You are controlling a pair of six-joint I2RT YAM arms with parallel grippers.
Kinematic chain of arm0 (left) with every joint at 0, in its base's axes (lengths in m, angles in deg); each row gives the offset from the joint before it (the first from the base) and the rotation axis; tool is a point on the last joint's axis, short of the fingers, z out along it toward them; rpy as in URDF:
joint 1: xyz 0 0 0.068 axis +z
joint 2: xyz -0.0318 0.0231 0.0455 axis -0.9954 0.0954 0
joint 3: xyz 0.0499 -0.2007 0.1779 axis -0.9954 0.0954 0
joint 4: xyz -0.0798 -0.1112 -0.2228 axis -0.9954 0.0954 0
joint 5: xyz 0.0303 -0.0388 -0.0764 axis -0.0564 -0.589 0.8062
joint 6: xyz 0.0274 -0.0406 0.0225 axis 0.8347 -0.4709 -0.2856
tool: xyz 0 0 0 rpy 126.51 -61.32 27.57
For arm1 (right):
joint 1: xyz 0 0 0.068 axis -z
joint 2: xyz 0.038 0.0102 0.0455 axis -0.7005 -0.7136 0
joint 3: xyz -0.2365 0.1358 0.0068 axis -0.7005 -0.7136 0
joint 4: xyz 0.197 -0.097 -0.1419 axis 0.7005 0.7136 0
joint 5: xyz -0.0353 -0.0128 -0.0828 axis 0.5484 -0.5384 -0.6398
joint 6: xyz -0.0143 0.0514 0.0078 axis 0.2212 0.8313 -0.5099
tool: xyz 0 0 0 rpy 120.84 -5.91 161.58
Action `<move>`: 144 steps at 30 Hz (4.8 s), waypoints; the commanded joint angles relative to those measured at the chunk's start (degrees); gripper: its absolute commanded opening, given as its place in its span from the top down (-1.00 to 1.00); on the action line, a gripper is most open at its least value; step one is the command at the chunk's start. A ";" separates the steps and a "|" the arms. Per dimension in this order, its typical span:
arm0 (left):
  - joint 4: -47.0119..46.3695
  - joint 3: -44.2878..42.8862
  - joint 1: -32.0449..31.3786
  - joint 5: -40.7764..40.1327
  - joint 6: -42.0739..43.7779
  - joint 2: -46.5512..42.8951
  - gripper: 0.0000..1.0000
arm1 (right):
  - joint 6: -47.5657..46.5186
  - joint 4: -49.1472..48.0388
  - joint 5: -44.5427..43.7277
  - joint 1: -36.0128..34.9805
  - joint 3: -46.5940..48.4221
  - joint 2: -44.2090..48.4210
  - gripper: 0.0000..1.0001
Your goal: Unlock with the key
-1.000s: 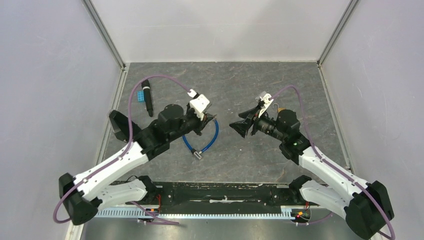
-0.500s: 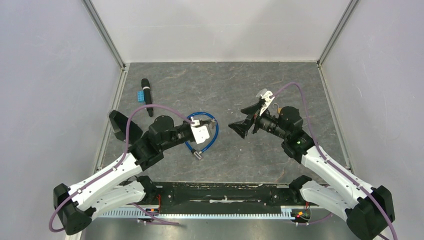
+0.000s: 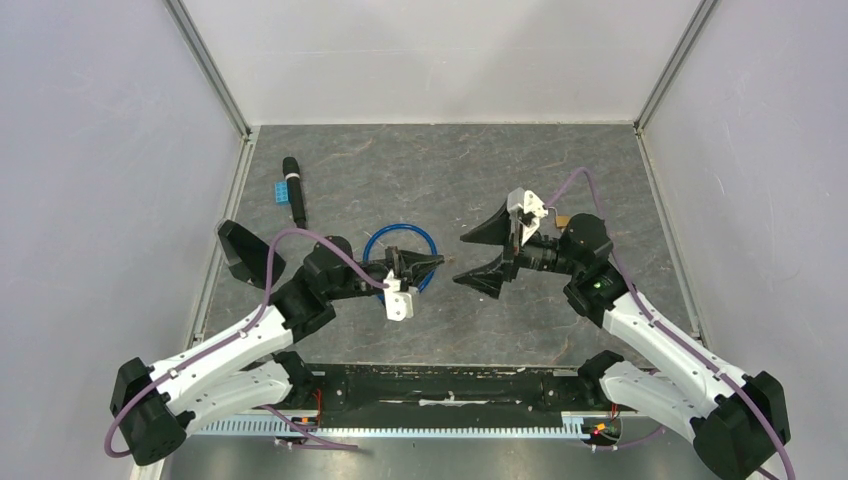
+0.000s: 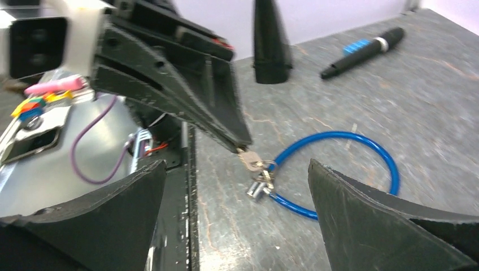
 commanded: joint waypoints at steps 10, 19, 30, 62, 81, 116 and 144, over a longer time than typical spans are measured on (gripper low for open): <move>-9.10 2.42 -0.31 10.88 9.54 -2.85 0.95 | -0.52 -4.17 13.99 -0.12 3.24 -1.95 -0.89; -6.67 1.45 -0.31 12.80 9.82 -2.58 0.95 | 3.02 -8.74 14.31 -0.18 3.10 -4.12 -0.49; -6.72 0.21 -0.32 13.52 2.57 -1.57 0.96 | -4.75 -7.43 11.50 -0.50 -0.41 -1.74 0.06; -6.85 -1.12 -0.32 15.93 -9.11 0.89 0.96 | -15.31 -7.69 6.65 -3.80 -3.44 3.56 0.34; -8.43 -3.12 -0.30 7.43 -31.34 2.59 0.70 | -17.02 -5.89 3.33 -3.86 -2.66 3.77 1.00; 1.64 0.32 -0.31 -40.43 -142.69 6.32 -0.49 | -39.76 3.85 -19.93 -12.84 -1.78 1.93 1.00; 50.51 -23.18 3.21 -35.17 -84.37 17.33 -0.66 | 9.01 35.63 -43.96 -12.94 0.34 -16.01 -0.26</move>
